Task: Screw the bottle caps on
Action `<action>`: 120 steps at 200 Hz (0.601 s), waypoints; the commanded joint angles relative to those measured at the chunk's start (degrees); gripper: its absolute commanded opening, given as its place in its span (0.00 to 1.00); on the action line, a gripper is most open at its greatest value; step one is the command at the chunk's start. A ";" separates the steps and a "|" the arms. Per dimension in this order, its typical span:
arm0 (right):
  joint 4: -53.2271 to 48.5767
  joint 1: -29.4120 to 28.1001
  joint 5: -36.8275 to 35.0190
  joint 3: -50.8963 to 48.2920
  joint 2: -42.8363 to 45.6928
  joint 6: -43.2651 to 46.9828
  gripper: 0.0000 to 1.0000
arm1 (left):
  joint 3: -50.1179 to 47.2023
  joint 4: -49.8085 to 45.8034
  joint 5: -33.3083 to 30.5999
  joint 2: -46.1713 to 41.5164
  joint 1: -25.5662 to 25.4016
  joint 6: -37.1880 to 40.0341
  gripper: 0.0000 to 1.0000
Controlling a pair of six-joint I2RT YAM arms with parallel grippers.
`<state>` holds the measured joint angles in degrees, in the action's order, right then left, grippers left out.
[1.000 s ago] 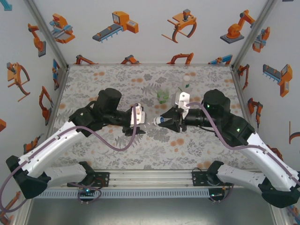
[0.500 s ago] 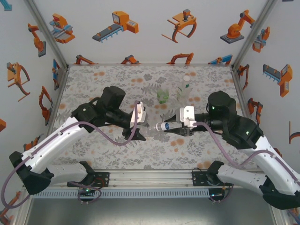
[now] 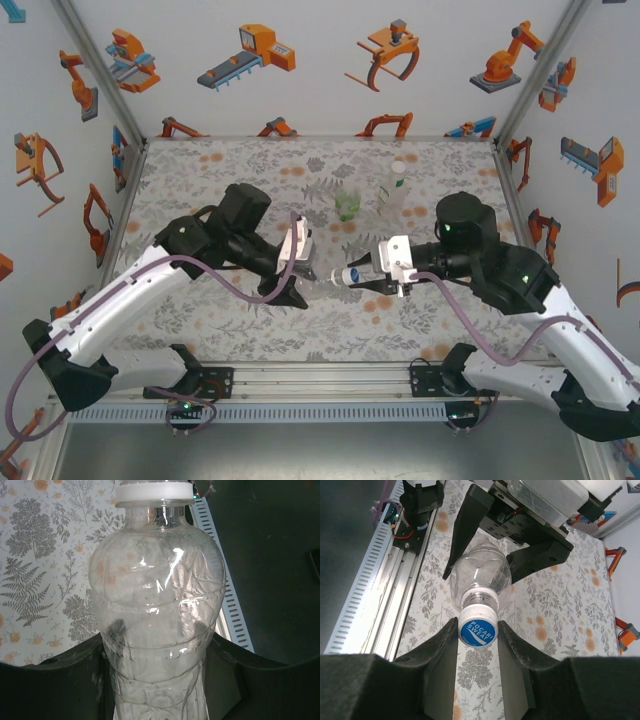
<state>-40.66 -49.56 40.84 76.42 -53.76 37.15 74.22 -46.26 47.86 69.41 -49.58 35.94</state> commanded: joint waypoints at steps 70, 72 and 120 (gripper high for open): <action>1.12 -1.99 2.60 0.97 -1.38 0.12 0.00 | 2.68 -0.24 2.84 0.56 -0.24 -0.13 0.00; 1.10 -2.03 2.47 0.93 -1.30 0.11 0.00 | 2.67 -0.26 2.85 0.53 -0.20 -0.12 0.00; 2.97 -2.21 1.43 -0.30 -0.70 -1.54 0.00 | 2.96 0.18 3.47 0.81 -0.17 0.01 0.00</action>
<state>-39.44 -50.89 41.10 76.42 -54.78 37.06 74.67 -47.46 48.97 69.76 -49.58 35.97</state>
